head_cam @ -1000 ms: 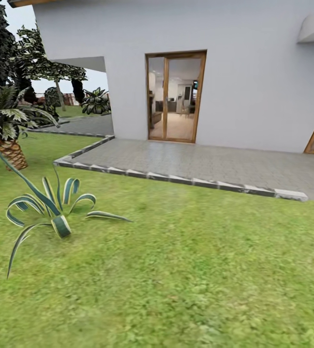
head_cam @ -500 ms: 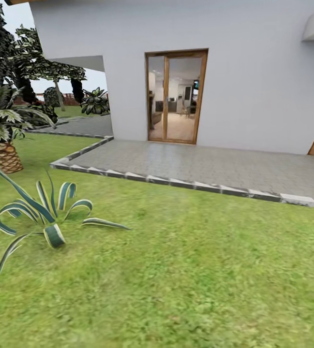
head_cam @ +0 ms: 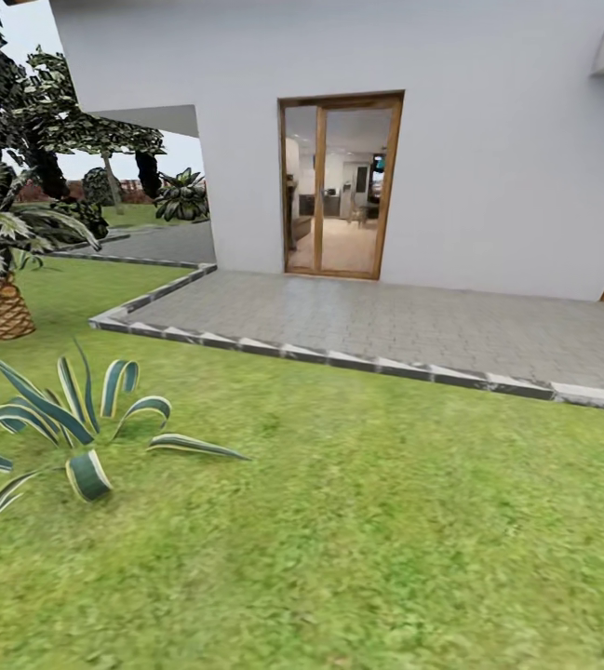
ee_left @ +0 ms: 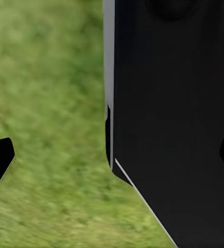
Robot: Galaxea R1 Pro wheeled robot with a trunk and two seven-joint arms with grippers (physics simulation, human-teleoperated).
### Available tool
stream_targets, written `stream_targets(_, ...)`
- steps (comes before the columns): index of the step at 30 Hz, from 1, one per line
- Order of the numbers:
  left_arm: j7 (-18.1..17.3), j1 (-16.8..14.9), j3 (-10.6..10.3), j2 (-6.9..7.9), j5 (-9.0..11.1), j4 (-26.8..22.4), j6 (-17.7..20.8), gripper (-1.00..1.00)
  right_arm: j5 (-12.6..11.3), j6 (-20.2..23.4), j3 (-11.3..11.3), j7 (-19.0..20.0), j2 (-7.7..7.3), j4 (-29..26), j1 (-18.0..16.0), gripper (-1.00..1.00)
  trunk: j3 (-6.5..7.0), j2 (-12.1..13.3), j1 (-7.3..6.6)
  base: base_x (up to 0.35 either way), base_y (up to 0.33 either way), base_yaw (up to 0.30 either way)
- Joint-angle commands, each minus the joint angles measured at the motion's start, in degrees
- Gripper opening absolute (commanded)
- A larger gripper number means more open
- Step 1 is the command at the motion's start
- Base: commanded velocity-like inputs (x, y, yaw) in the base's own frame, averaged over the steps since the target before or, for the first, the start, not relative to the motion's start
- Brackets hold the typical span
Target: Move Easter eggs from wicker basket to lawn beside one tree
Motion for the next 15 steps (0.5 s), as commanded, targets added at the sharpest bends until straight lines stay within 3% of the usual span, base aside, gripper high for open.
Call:
stream_targets(1, 0.0, 0.0, 0.0, 0.01, 0.0, -0.1, 0.1, 1.0, 0.0, 0.1, 0.1, -0.1, 0.0, 0.1, -0.1, 1.0, -0.04, 0.0, 0.03, 0.333, 0.0, 0.0)
stream_targets(15, -0.1, 0.0, 0.1, 0.01, 0.0, -0.1, 0.0, 1.0, 0.1, 0.0, 0.2, -0.1, 0.12, 0.1, -0.1, 1.0, -0.04, 0.0, 0.03, 0.333, 0.0, 0.0)
